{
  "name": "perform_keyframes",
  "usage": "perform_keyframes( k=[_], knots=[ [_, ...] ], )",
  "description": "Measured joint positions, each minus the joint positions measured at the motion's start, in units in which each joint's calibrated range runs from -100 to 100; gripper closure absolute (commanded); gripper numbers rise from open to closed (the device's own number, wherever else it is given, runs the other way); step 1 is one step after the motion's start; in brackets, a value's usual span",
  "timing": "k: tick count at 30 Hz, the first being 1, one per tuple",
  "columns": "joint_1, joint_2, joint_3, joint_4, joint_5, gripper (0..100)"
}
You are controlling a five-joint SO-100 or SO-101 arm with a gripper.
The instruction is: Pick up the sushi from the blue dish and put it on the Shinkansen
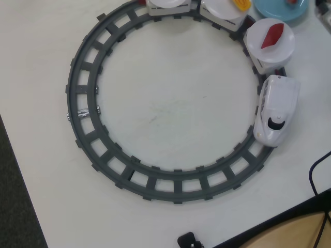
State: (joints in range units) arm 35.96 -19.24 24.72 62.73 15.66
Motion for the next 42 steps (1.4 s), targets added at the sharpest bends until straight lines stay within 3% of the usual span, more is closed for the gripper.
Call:
perform_keyframes(
  k=[9,14,20,28,31,39,42],
  knots=[
    [5.4,31.4,-20.6,-0.1,8.2,64],
    [9.3,44.4,-36.0,5.4,12.4,63],
    [11.0,55.5,-54.0,13.7,13.4,63],
    [10.3,64.5,-64.3,16.4,13.5,64],
    [10.4,66.1,-66.5,16.6,13.5,69],
    [9.4,68.2,-68.3,16.1,13.4,97],
    [9.4,68.3,-68.3,16.1,13.2,99]
  ],
)
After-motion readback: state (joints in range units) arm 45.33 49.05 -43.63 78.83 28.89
